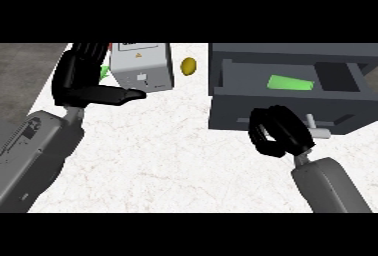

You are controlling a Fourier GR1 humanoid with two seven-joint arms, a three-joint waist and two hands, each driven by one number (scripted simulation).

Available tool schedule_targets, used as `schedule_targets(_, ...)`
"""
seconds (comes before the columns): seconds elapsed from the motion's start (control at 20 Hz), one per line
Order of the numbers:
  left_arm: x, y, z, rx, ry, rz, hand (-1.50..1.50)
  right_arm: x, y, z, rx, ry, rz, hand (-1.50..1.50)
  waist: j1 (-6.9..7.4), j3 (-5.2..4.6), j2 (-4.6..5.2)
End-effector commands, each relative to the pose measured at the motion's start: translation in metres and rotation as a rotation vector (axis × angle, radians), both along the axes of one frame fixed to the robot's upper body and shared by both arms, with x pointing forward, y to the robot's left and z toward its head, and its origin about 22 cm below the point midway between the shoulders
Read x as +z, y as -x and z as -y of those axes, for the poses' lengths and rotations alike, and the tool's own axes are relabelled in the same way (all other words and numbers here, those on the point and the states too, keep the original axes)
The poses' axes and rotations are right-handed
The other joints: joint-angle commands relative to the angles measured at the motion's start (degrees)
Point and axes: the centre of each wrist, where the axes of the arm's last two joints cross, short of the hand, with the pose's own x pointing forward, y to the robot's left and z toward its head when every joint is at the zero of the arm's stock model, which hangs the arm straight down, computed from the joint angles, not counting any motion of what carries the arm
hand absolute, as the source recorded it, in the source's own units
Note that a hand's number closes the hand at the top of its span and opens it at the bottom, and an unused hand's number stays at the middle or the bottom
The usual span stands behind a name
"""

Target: Pick up the cup, place it into the drawer and close the drawer

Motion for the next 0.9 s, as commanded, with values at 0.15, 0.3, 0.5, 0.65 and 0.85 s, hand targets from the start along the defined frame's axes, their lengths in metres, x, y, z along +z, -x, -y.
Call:
schedule_targets(0.15, -0.023, 0.025, -0.037, 0.008, -0.010, -0.018, -1.50, -0.041, -0.046, -0.004, 0.000, 0.035, -0.021, 1.50, -0.84, 0.03, 0.15)
schedule_targets(0.3, -0.003, 0.023, -0.051, 0.009, 0.001, 0.014, -1.50, -0.049, -0.064, 0.002, -0.011, 0.042, -0.031, 1.50, -0.08, 0.07, 0.45)
schedule_targets(0.5, -0.004, 0.026, -0.060, -0.003, 0.011, 0.013, -1.50, -0.028, -0.092, 0.010, -0.040, 0.021, -0.061, 1.50, 1.16, 0.11, 1.02)
schedule_targets(0.65, -0.021, 0.029, -0.056, -0.013, -0.019, -0.010, -1.50, -0.017, -0.106, 0.011, -0.073, 0.029, -0.102, 1.50, 1.16, 0.11, 1.19)
schedule_targets(0.85, -0.028, 0.034, -0.061, -0.036, 0.013, 0.004, -1.50, 0.005, -0.118, 0.039, -0.109, 0.002, -0.124, 1.50, 2.49, 0.12, 1.71)
